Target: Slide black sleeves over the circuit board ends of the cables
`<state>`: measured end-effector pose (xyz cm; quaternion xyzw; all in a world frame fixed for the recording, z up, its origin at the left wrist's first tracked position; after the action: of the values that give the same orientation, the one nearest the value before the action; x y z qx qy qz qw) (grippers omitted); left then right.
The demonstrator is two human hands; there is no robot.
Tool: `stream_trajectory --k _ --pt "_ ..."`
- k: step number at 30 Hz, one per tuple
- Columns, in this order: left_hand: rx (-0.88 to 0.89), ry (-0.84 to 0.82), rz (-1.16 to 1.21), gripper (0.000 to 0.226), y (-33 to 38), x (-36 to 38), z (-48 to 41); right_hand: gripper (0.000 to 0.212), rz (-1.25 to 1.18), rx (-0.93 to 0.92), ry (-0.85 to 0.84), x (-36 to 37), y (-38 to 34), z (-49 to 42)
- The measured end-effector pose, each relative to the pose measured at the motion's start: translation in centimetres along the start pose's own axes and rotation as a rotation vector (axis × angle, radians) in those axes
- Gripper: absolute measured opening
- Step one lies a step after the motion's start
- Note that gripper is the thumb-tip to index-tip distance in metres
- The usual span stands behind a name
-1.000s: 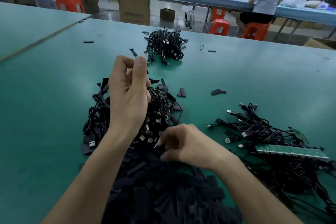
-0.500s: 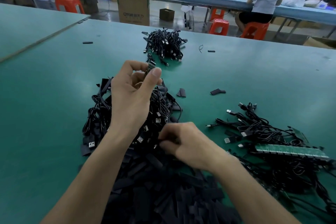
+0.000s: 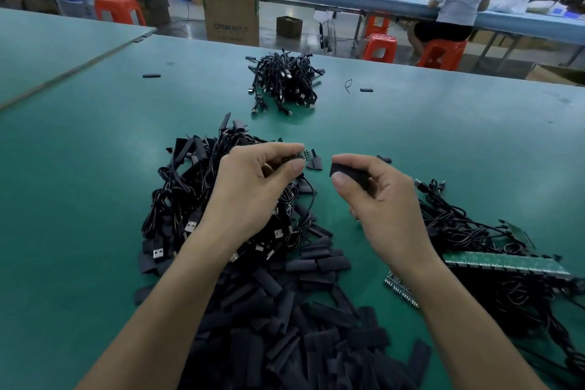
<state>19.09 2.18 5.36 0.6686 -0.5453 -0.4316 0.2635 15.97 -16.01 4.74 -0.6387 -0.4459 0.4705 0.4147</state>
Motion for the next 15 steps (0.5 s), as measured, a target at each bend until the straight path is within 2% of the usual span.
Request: stream_trajectory --k 6,10,15 --pt "-0.012 -0.027 0.039 0.029 0.0 -0.2 0.2 0.021 -0.018 -0.051 0.03 -0.2 -0.5 -0.1" --pt "-0.013 -0.038 0.058 0.013 0.3 0.0 0.2 0.025 0.012 -0.084 0.019 -0.2 -0.8 -0.4" --pt "-0.004 -0.064 0.087 0.01 0.7 0.2 0.2 0.021 0.068 -0.148 0.062 -0.3 -1.2 -0.4"
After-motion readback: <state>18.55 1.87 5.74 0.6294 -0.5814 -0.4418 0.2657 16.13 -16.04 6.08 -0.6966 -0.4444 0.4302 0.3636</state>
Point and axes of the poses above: each hand's wrist, its own z-axis away from the middle knuckle, its own x-axis out of the palm, y = z × x, the point moved 2 cm from there along -z, towards the middle knuckle, and after that the axes turned 9 degrees about x, right-handed, at the moved point
